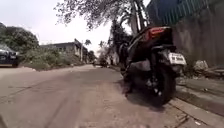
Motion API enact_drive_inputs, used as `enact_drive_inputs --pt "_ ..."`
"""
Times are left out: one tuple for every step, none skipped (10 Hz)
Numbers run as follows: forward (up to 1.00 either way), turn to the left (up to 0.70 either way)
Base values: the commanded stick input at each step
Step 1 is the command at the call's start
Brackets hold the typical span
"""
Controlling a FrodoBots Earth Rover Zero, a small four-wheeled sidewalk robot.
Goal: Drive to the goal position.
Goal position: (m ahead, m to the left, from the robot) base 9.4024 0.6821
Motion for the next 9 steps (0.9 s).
enact_drive_inputs --pt "0.85 0.0" --pt "0.85 0.0" --pt "0.85 0.0" --pt "0.85 0.0" --pt "0.85 0.0" --pt "0.85 0.0" --pt "0.85 0.0" --pt "0.85 0.0" --pt "0.85 0.0"
